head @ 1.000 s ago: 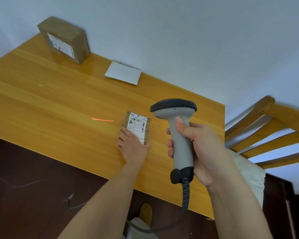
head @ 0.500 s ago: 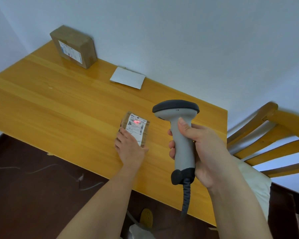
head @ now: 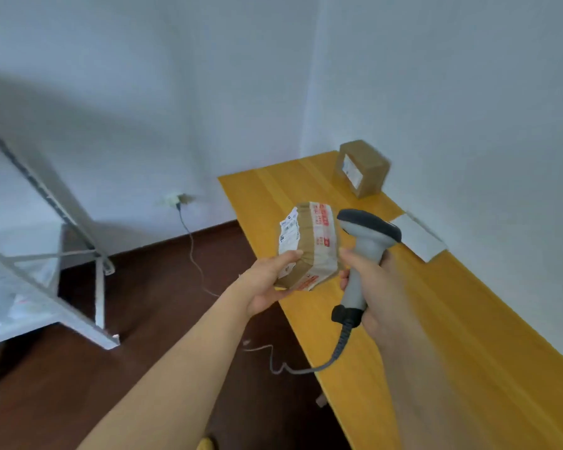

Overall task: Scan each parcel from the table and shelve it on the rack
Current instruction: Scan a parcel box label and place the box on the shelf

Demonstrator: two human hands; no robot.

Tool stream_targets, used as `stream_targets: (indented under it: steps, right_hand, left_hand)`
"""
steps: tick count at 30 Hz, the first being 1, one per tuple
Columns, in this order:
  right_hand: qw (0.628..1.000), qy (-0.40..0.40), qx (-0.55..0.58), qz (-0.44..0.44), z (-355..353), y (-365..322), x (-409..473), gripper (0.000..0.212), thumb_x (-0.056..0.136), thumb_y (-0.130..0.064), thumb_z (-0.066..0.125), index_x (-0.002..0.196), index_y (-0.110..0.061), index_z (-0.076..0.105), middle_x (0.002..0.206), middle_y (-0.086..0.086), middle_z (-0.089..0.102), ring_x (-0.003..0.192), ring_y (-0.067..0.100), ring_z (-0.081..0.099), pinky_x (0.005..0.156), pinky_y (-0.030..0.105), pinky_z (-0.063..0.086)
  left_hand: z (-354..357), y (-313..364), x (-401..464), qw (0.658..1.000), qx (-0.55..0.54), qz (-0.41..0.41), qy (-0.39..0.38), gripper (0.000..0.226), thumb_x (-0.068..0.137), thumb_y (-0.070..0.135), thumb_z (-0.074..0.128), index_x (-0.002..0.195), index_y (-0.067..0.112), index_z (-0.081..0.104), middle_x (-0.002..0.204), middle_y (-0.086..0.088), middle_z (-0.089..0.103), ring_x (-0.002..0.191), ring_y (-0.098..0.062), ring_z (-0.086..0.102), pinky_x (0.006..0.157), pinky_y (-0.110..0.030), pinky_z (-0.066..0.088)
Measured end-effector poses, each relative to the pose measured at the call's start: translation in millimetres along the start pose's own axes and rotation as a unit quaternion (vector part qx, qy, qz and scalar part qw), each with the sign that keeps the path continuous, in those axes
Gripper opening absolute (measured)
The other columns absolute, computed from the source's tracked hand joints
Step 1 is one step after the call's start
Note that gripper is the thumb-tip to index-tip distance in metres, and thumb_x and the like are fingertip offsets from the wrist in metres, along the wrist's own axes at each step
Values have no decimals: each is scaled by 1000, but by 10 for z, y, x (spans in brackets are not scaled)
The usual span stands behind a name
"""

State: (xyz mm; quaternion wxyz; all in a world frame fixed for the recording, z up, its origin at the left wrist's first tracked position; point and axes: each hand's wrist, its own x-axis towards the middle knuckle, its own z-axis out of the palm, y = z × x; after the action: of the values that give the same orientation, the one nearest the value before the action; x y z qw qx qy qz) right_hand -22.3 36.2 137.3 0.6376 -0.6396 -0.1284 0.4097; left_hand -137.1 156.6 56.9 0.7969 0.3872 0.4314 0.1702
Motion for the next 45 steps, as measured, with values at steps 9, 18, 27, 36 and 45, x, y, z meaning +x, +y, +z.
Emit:
stream_targets:
  steps: [9,18,27,36,45]
  right_hand:
    - [972,-229,-35,-34,2244,647,-1058,52,80,-9,80,123,-8,51,88,5,64,57,8,58,56,23,51]
    - [926,-366,-92,21,4553,1811,-2968,29,89,-1,67,115,-6,56,88,11,62,56,11,55,53,24,50]
    - [852,-495,-168,45,6396,2471,-4612,16,89,-2,61,103,-9,57,80,10,58,59,12,56,55,24,48]
    - [788,-589,-169,52,8548,3208,-5373,16,88,-3,64,98,-14,59,65,3,60,56,13,54,57,27,48]
    - [790,-581,-186,59,10697,3647,-5799,16,89,-3,62,99,-14,57,71,10,58,56,15,53,54,26,46]
  left_hand:
    - [-2242,167,-1906,959,-127,177,182,74,72,31,79,132,32,36,127,-5,61,114,-31,61,99,-52,44]
    - [-4757,-247,-4142,812,-367,314,328,55,81,15,74,131,18,51,117,-13,65,95,-25,68,73,-40,58]
    - [-6654,-596,-5943,616,-492,379,485,43,88,29,69,129,21,58,119,-9,64,108,-23,63,90,-39,54]
    - [-8755,-344,-6623,568,-513,365,531,29,88,25,70,114,16,59,124,-16,61,114,-26,60,93,-38,53]
    - [-10792,276,-7090,596,-477,325,558,38,86,21,72,120,11,59,117,-17,66,108,-28,65,93,-39,54]
